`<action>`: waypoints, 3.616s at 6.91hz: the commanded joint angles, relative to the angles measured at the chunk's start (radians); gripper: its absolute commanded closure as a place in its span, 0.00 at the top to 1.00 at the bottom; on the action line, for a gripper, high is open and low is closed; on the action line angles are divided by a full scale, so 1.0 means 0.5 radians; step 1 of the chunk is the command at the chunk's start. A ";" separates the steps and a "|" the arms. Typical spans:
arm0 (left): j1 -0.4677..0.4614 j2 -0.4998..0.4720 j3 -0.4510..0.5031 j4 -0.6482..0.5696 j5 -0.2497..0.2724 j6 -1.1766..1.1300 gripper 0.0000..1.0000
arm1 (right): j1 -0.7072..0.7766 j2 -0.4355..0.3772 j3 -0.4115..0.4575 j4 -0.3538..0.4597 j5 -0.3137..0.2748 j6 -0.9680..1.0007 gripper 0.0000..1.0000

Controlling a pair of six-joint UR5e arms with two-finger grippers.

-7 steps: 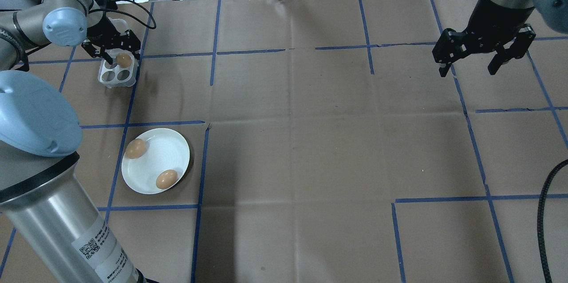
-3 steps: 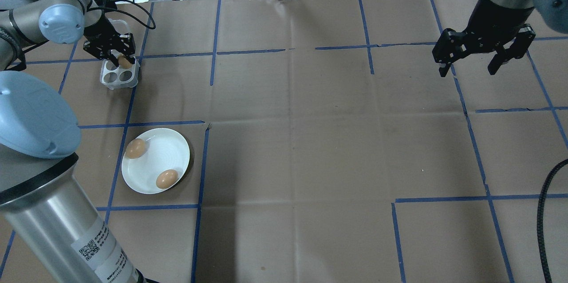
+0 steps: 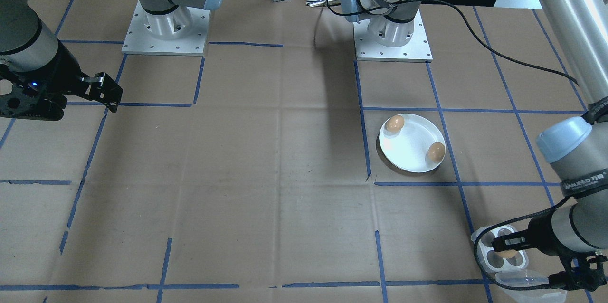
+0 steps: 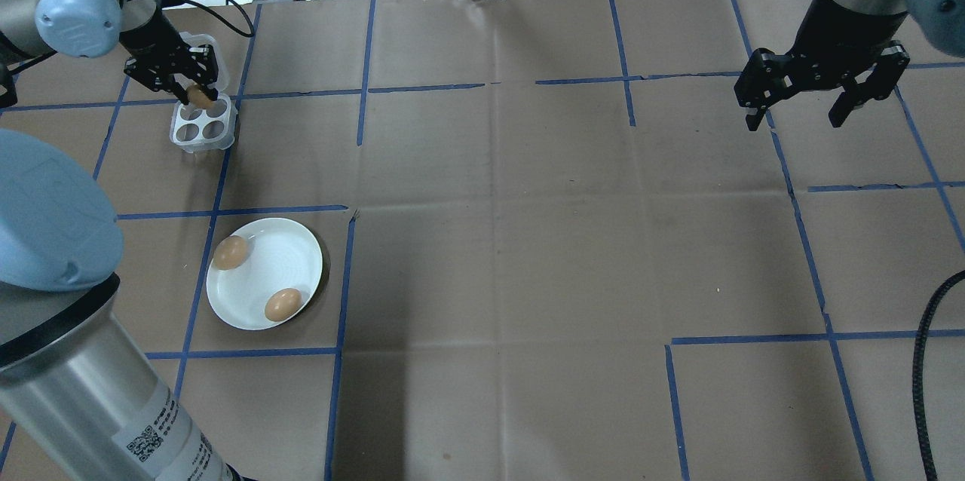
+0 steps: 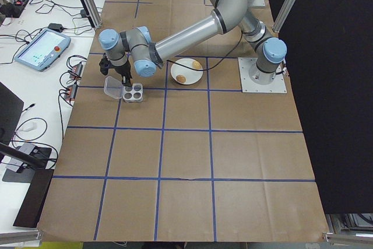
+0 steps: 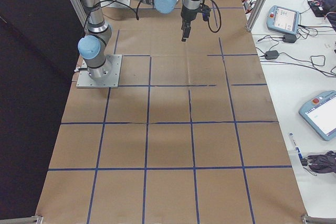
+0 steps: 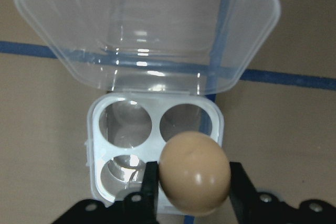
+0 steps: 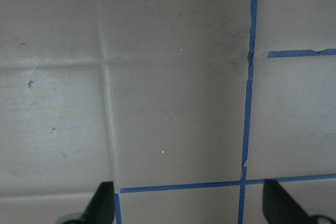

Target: Place egg on plate

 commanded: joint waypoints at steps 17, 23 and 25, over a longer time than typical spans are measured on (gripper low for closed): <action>-0.198 1.087 -1.424 0.177 -0.092 -0.475 0.99 | 0.000 0.000 0.000 0.000 0.000 0.000 1.00; -0.606 1.236 -0.622 -0.544 -0.067 -0.203 0.99 | 0.000 0.000 0.000 0.000 0.000 0.000 1.00; -0.695 1.220 -0.463 -0.633 -0.070 -0.239 0.99 | 0.000 0.000 0.000 0.000 0.000 0.000 1.00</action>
